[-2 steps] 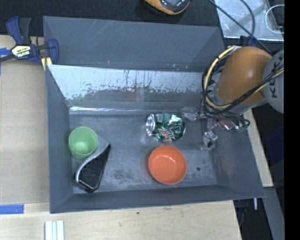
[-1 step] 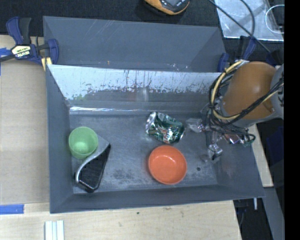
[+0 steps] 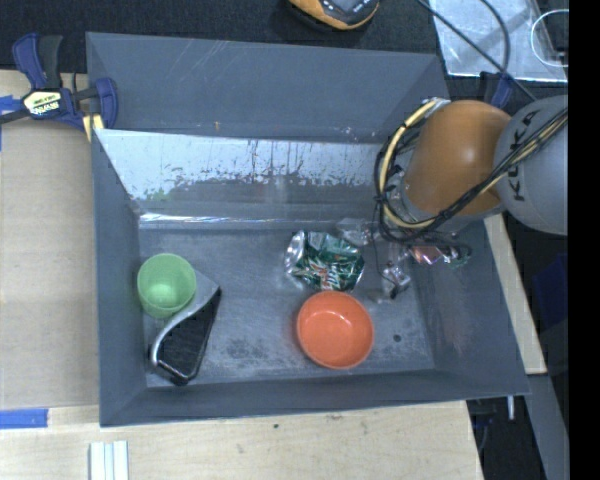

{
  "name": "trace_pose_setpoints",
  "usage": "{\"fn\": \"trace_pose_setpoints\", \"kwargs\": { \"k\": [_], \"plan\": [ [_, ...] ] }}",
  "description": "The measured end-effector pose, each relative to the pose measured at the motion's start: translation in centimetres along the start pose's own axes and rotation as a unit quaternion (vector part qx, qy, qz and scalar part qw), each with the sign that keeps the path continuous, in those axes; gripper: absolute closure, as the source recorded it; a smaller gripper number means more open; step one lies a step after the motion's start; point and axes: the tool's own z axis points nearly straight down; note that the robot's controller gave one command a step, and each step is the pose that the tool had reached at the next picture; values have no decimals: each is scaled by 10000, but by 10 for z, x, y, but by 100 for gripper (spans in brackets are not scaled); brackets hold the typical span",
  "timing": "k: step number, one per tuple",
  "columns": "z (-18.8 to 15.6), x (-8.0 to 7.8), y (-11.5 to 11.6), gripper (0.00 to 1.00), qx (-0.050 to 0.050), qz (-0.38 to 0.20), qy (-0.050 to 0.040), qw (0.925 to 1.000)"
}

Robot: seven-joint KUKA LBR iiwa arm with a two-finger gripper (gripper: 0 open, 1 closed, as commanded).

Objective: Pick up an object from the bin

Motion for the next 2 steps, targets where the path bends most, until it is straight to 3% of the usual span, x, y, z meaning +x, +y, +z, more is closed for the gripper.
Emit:
{"fn": "trace_pose_setpoints", "kwargs": {
  "k": [1,2],
  "plan": [
    [-13,40,95,0,-36,-1575,19,9875],
    [-156,-34,5,100,2,-846,-12,9964]
  ]
}}
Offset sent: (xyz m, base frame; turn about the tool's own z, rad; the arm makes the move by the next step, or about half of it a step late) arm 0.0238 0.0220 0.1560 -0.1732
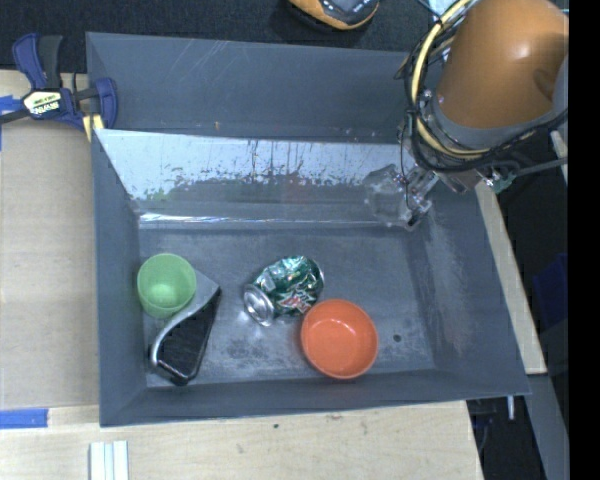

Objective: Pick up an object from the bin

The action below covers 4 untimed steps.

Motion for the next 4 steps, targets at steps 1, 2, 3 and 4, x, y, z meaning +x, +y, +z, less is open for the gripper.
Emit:
{"fn": "trace_pose_setpoints", "kwargs": {
  "k": [1,2,3,4],
  "plan": [
    [0,0,0,100,2,6,-4,10000],
    [80,-32,61,100,-32,-604,2,9982],
    [56,42,-15,100,16,-179,-26,9998],
    [150,-3,24,100,-2,-1371,-26,9906]
  ]
}}
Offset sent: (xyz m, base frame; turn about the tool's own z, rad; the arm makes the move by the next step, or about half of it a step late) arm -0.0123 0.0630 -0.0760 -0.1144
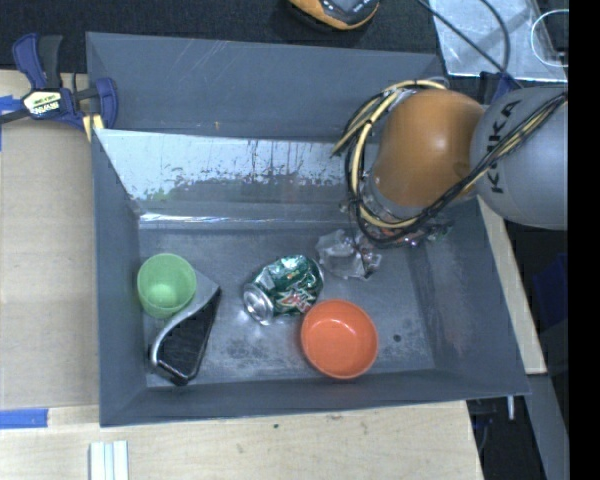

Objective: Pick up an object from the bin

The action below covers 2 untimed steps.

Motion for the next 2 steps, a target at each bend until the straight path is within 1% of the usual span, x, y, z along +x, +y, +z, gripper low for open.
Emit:
{"fn": "trace_pose_setpoints", "kwargs": {
  "k": [1,2],
  "plan": [
    [6,16,15,100,5,2230,-7,9748],
    [7,-15,41,100,11,1988,-7,9800]
  ]
}}
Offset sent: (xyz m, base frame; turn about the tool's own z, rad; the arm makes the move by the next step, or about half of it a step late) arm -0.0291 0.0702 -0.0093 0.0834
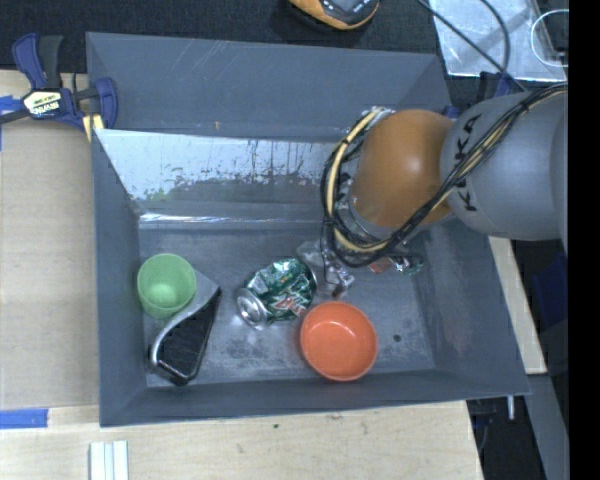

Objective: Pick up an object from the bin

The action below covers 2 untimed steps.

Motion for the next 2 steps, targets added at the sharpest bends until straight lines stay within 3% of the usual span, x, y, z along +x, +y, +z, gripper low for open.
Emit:
{"fn": "trace_pose_setpoints", "kwargs": {
  "k": [1,2],
  "plan": [
    [1,65,-31,100,4,2310,-11,9730],
    [1,65,-30,100,5,2301,-11,9732]
  ]
}}
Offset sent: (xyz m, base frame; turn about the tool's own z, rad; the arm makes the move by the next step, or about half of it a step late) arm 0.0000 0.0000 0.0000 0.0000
